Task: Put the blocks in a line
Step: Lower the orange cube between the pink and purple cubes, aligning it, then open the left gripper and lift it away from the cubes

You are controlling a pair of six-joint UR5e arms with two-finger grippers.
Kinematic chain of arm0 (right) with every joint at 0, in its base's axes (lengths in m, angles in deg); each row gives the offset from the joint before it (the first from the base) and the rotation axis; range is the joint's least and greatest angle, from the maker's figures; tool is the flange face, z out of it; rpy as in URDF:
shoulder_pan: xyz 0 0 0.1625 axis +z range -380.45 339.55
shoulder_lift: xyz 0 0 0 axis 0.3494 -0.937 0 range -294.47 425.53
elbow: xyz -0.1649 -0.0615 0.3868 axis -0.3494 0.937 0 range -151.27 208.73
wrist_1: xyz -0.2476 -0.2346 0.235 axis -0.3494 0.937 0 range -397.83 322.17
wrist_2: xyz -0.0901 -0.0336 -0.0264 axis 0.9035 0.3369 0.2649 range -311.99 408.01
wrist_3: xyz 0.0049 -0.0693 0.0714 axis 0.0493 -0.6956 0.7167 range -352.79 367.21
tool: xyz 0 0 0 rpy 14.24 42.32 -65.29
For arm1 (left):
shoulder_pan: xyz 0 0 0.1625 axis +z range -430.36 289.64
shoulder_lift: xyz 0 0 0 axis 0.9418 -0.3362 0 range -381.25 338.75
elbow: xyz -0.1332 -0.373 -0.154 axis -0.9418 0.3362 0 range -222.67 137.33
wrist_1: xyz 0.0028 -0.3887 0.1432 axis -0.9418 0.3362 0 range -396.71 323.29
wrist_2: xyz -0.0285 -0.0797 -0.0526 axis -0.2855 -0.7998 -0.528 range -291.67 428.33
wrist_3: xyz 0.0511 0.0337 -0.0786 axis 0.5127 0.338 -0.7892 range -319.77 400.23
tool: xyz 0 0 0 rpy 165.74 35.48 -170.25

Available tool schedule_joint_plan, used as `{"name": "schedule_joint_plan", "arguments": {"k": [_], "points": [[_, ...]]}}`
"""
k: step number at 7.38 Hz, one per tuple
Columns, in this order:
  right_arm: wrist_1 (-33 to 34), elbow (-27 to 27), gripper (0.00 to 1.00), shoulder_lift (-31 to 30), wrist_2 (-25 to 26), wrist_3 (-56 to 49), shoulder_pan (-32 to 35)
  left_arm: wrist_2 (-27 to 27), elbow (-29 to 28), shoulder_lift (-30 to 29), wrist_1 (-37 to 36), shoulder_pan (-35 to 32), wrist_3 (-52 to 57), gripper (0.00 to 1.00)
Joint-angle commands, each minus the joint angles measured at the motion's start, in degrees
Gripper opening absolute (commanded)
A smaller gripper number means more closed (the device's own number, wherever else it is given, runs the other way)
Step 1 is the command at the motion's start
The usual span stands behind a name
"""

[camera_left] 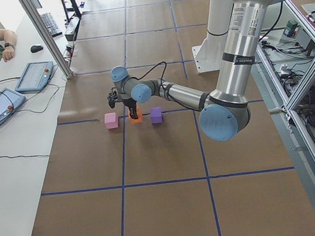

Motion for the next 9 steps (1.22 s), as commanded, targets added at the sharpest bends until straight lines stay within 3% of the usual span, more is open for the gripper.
{"name": "schedule_joint_plan", "arguments": {"k": [1, 2, 5, 6, 8, 9], "points": [[0.00, -0.03, 1.00, 0.00, -0.09, 0.00, 0.04, 0.17, -0.08, 0.04, 0.35, 0.14, 0.53, 0.81], [0.00, -0.03, 1.00, 0.08, 0.00, 0.00, 0.04, 0.26, -0.08, 0.04, 0.70, 0.14, 0.70, 0.91], [0.00, -0.03, 1.00, 0.00, -0.09, 0.00, -0.04, 1.05, 0.88, 0.21, 0.61, 0.05, 2.01, 0.99], [0.00, -0.03, 1.00, 0.00, -0.09, 0.00, 0.04, 1.05, 4.11, 0.21, -0.60, -0.30, 2.29, 1.00], [0.00, -0.03, 1.00, 0.09, 0.00, 0.00, 0.04, 1.13, 13.94, -0.40, -11.54, -3.96, 2.55, 1.00], [0.00, -0.03, 1.00, 0.09, -0.09, 0.00, 0.04, 0.96, 17.81, -0.32, -13.60, -8.60, 10.12, 1.00]]}}
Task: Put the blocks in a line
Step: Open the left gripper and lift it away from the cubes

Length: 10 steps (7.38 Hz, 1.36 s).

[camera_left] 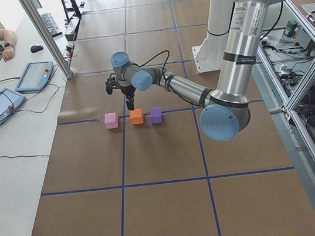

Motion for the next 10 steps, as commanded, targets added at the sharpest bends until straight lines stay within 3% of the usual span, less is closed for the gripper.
{"name": "schedule_joint_plan", "arguments": {"k": [1, 4, 6, 7, 10], "points": [[0.00, 0.09, 1.00, -0.07, 0.05, 0.00, 0.01, -0.11, 5.27, -0.51, -6.81, -7.54, 12.79, 1.00], [0.00, 0.09, 1.00, -0.08, -0.04, 0.00, -0.08, -0.55, 3.34, 1.67, -9.37, -15.18, 26.55, 1.00], [0.00, 0.00, 1.00, -0.08, 0.05, 0.00, 0.01, -1.68, -3.92, 5.17, -9.47, -25.44, 45.44, 1.00], [0.00, 0.00, 1.00, -0.08, -0.04, 0.00, -0.08, -5.17, -7.62, 8.68, -8.86, -27.85, 52.61, 1.00], [0.00, 0.09, 1.00, 0.01, 0.05, 0.00, 0.01, -5.82, -10.38, 15.29, -8.68, -31.74, 56.81, 1.00]]}}
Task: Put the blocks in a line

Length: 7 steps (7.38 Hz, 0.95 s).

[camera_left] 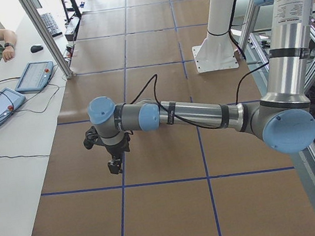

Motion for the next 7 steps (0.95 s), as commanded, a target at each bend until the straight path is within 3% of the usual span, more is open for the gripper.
{"name": "schedule_joint_plan", "arguments": {"k": [1, 3, 7], "points": [[0.00, 0.02, 1.00, -0.05, 0.01, 0.00, 0.02, -0.24, -2.01, 2.56, 0.33, -0.85, 1.04, 1.00], [0.00, 0.02, 1.00, -0.05, 0.01, 0.00, 0.02, -0.24, -5.61, 2.74, 2.44, -1.03, 0.69, 1.00], [0.00, 0.02, 1.00, -0.05, 0.01, 0.00, 0.02, -1.65, -6.24, 2.83, 2.53, -1.38, 0.43, 1.00]]}}
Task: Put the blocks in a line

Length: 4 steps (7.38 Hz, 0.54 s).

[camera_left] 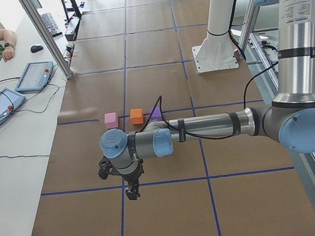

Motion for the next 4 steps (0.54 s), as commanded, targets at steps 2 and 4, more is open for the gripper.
{"name": "schedule_joint_plan", "arguments": {"k": [2, 4], "points": [[0.00, 0.00, 1.00, -0.01, 0.00, 0.00, 0.00, -0.70, 0.02, 0.01, 0.03, 0.05, -3.16, 1.00], [0.00, -0.09, 1.00, -0.01, 0.00, 0.00, 0.00, -0.70, 0.02, 0.01, 0.55, 0.05, -4.06, 1.00]]}}
